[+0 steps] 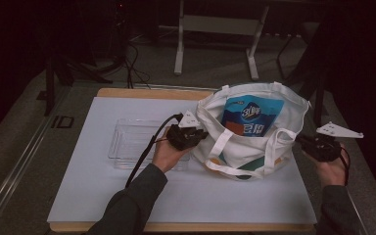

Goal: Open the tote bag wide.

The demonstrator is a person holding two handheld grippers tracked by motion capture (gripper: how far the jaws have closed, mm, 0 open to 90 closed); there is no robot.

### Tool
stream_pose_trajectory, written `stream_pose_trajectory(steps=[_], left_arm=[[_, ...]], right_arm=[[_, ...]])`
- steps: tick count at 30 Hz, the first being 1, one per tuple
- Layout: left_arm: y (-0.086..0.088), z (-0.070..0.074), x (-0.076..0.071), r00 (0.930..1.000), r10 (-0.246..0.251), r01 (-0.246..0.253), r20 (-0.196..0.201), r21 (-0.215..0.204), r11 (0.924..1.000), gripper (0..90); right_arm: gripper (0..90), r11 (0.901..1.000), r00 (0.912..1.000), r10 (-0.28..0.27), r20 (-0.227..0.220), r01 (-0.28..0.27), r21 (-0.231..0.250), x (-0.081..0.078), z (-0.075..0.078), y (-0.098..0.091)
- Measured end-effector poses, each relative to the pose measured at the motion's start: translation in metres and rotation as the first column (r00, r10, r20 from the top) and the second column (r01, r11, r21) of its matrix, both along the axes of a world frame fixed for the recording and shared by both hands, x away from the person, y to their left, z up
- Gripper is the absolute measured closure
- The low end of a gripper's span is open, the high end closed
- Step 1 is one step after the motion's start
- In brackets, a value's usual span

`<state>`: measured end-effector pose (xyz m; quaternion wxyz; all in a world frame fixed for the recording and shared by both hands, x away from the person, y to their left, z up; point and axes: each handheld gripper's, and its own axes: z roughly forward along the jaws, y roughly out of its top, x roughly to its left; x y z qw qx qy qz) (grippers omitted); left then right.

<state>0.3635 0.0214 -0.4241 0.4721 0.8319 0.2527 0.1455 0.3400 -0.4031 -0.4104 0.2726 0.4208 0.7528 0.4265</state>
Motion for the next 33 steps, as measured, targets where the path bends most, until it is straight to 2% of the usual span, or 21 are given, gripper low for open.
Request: stream_pose_trajectory(steps=[6, 9, 18, 21, 26, 31, 33], left_arm=[[-0.003, -0.007, -0.003, 1.0, -0.007, 0.006, 0.004, 0.043, 0.9991, 84.8], [-0.005, -0.014, -0.003, 0.9998, -0.015, 0.015, -0.011, 0.068, 0.9976, 84.4], [-0.008, -0.024, -0.005, 0.9996, -0.021, 0.023, -0.021, 0.104, 0.9943, 85.0], [-0.011, -0.031, -0.006, 0.999, -0.03, 0.034, -0.034, 0.119, 0.9923, 85.0], [-0.014, -0.039, -0.009, 0.9989, -0.026, 0.031, -0.039, 0.135, 0.9903, 85.5], [-0.016, -0.045, -0.009, 0.9986, -0.029, 0.036, -0.045, 0.167, 0.9853, 85.8], [-0.017, -0.046, -0.009, 0.9982, -0.029, 0.037, -0.052, 0.166, 0.9854, 85.9]], right_arm=[[87.5, 0.9999, 0.9997, 0.013, -0.019, -0.013, -0.005, -0.003, -0.01, 0.002], [87.5, 0.9998, 0.9995, 0.011, -0.031, -0.012, -0.015, -0.004, -0.016, 0.003], [87.5, 0.9996, 0.9981, 0.01, -0.061, -0.011, -0.024, -0.006, -0.035, 0.004], [87.5, 0.9988, 0.997, 0.012, -0.077, -0.015, -0.046, -0.008, -0.042, 0.005], [87.5, 0.9982, 0.9955, 0.008, -0.094, -0.013, -0.058, -0.009, -0.05, 0.005], [87.6, 0.998, 0.9926, -0.003, -0.121, -0.005, -0.064, -0.009, -0.063, 0.006], [87.6, 0.9975, 0.9914, -0.005, -0.131, -0.004, -0.07, -0.009, -0.066, 0.007]])
